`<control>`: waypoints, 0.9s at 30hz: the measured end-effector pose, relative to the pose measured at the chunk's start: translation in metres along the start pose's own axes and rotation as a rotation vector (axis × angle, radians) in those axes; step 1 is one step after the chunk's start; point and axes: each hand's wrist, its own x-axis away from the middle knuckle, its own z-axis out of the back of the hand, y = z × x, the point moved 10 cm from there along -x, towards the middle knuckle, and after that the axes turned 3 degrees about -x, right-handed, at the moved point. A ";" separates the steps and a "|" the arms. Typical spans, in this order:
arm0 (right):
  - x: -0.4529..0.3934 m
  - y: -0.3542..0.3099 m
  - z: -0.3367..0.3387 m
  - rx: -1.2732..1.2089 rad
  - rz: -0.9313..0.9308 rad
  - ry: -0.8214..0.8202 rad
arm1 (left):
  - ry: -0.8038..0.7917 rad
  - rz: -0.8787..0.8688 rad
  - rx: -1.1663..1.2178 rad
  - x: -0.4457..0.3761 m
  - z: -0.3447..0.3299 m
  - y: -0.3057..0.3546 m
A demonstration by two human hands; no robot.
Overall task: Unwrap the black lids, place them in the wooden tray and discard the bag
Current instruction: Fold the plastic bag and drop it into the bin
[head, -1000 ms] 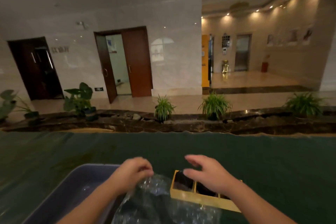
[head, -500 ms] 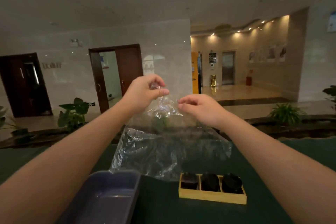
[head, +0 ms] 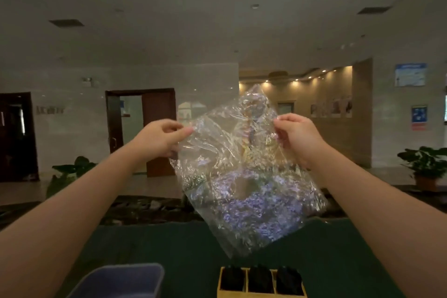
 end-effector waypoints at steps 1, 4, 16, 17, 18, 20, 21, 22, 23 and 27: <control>-0.002 0.005 0.009 -0.016 -0.018 0.022 | -0.009 0.010 0.035 -0.001 0.000 -0.003; -0.006 0.017 0.035 -0.068 -0.055 0.093 | -0.004 0.040 0.154 -0.005 0.001 -0.003; -0.007 0.021 0.081 -0.091 -0.048 0.127 | 0.048 0.048 0.231 -0.019 0.004 0.005; -0.006 0.021 0.081 -0.076 -0.058 0.121 | 0.036 0.043 0.253 -0.020 0.003 0.008; -0.006 0.022 0.081 -0.068 -0.069 0.110 | 0.021 0.040 0.286 -0.020 0.002 0.011; -0.006 0.022 0.077 -0.073 -0.087 0.058 | -0.020 0.040 0.357 -0.022 -0.001 0.015; -0.007 0.022 0.075 -0.082 -0.088 0.025 | -0.042 0.039 0.380 -0.022 -0.002 0.017; -0.008 0.020 0.073 -0.086 -0.079 -0.001 | -0.062 0.035 0.389 -0.022 -0.002 0.020; -0.008 0.016 0.071 -0.093 -0.066 -0.018 | -0.078 0.029 0.386 -0.021 -0.002 0.021; -0.009 0.004 0.065 -0.178 -0.031 -0.016 | -0.099 0.006 0.361 -0.022 -0.003 0.024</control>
